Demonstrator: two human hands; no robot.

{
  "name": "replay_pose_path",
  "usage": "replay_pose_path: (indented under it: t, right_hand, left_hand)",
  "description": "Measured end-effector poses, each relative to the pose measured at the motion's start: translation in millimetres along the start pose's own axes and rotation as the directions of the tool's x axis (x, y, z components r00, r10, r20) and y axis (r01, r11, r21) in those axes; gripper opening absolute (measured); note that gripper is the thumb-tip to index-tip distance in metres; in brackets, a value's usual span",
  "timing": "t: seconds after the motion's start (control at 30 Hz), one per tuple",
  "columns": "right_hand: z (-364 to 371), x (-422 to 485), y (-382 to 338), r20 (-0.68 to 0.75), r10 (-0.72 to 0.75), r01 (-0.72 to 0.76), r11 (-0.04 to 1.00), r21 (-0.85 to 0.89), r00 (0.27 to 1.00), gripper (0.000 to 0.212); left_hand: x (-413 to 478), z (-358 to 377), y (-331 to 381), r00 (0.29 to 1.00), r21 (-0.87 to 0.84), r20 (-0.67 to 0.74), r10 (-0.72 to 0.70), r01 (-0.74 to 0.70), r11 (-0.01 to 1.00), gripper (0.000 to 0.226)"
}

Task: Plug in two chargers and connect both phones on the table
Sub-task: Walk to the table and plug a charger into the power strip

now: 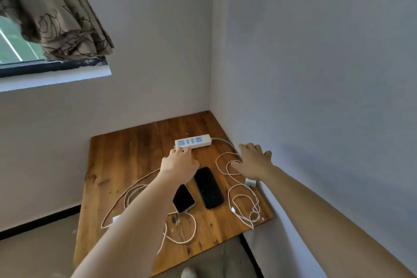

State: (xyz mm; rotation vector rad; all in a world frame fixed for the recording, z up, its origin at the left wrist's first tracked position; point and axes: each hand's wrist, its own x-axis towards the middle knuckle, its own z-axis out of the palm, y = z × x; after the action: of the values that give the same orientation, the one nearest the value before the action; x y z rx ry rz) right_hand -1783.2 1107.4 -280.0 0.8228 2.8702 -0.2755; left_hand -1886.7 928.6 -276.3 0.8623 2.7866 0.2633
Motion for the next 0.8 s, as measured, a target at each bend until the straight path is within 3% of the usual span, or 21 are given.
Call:
replay_pose_path:
  t: [0.2, 0.4, 0.6, 0.7, 0.8]
  right_hand:
    - [55, 68, 10, 0.130, 0.149, -0.154, 0.988, 0.032, 0.980, 0.061]
    - [119, 100, 26, 0.243, 0.274, -0.292, 0.956, 0.039, 0.930, 0.054]
    - [171, 117, 48, 0.107, 0.456, -0.463, 0.885, 0.054, 0.884, 0.039]
    - [186, 132, 59, 0.079, 0.467, -0.462, 0.883, -0.080, 0.881, 0.043]
    - [194, 143, 63, 0.095, 0.478, -0.469, 0.877, -0.100, 0.873, 0.042]
  left_hand:
    - [88, 54, -23, 0.981, 0.014, 0.190, 0.044, -0.048, 0.999, 0.045]
    - [131, 115, -37, 0.953, -0.060, 0.301, 0.026, -0.009, 0.998, 0.035]
    - [164, 166, -58, 0.918, -0.016, 0.395, 0.011, -0.005, 1.000, 0.049]
    - [185, 183, -67, 0.919, 0.023, 0.395, 0.016, -0.028, 0.999, 0.057]
    - [198, 191, -76, 0.916, 0.083, 0.399, 0.042, -0.082, 0.993, 0.062]
